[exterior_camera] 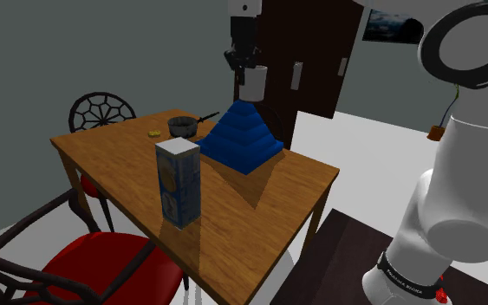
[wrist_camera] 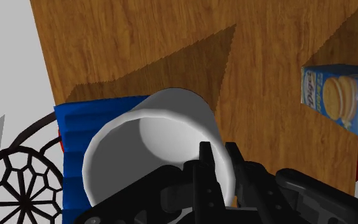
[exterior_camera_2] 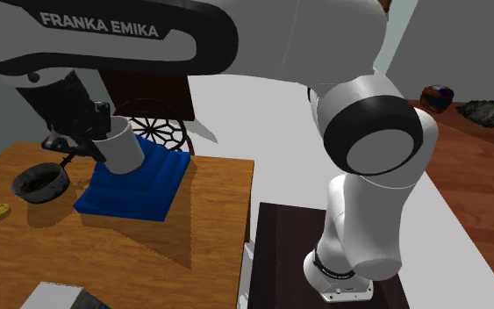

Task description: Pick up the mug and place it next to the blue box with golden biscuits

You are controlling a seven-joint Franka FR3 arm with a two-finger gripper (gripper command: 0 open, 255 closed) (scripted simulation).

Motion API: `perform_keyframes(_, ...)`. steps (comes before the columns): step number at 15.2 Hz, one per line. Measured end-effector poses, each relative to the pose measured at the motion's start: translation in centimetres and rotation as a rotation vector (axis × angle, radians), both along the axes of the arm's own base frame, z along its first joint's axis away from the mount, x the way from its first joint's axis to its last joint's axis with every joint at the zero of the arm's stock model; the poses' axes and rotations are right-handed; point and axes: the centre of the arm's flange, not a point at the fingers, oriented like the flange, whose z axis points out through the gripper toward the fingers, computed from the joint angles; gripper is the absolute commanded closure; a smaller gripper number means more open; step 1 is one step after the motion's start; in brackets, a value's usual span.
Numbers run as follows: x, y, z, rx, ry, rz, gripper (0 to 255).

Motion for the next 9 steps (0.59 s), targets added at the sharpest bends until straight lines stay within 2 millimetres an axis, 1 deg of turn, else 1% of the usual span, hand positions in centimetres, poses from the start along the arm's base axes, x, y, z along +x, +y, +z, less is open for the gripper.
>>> perform_keyframes(2, 0.2, 2.6, -0.2, -0.001, 0.001, 0.000, 255)
perform_keyframes(4, 1.3, 5.3, -0.2, -0.001, 0.000, 0.000, 255)
perform_keyframes(6, 2.4, 7.4, -0.3, -0.001, 0.000, 0.000, 255)
perform_keyframes(8, 3.0, 10.0, -0.4, -0.001, 0.001, 0.000, 255)
perform_keyframes(9, 3.6, 11.2, -0.5, -0.001, 0.000, 0.000, 255)
